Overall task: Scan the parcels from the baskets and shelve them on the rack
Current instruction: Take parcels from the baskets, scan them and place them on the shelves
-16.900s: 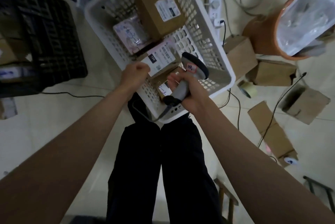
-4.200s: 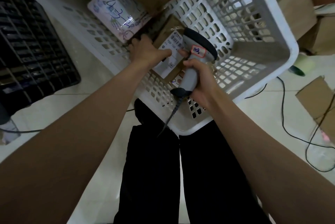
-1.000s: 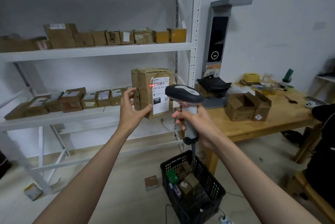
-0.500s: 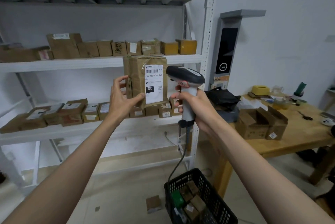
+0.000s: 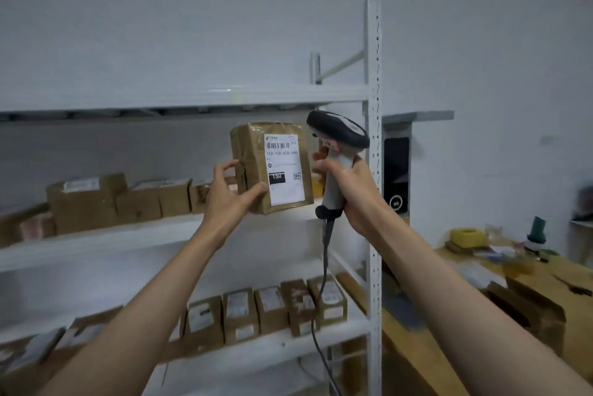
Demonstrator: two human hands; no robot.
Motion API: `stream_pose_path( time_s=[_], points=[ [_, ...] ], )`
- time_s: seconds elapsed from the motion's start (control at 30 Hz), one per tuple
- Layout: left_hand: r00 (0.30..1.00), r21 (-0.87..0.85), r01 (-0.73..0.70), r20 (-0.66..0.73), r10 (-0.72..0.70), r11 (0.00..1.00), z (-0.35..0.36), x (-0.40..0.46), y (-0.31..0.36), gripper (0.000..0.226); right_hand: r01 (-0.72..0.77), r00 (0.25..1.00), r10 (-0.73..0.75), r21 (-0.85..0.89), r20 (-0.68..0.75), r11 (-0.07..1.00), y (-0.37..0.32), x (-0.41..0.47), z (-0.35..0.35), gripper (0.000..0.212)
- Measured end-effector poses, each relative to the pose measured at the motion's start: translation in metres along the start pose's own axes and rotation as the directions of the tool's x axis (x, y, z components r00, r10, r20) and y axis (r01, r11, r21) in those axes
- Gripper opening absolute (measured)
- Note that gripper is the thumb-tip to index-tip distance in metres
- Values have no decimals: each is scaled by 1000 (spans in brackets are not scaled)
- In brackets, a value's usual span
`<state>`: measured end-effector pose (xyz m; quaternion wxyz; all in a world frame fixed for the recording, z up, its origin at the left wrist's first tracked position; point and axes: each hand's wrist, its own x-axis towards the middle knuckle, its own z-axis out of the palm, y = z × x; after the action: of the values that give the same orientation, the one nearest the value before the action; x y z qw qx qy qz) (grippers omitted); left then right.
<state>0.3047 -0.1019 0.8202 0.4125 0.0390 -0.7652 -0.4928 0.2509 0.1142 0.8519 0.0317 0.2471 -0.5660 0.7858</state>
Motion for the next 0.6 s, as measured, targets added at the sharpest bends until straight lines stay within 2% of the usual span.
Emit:
stream_pose_path(
  time_s=[0.23,0.33,0.43,0.6],
  points=[
    [999,-110,19,53,-13,994,30,107,16,89,53,999,-53,-49,1,997,-5,87,3,32],
    [998,-183,1,63,11,983,50,150,28,89,136,991,-136,-78,10,988,-8,126,-5,30],
    [997,-222,-49,52,62,974,74,190,49,79,211,977,-210,-108,24,971,-14,164,-13,31],
    [997,-243,-3,70,21,970,114,248,89,77,328,944,-329,-156,17,932,-44,232,-30,33]
  ],
)
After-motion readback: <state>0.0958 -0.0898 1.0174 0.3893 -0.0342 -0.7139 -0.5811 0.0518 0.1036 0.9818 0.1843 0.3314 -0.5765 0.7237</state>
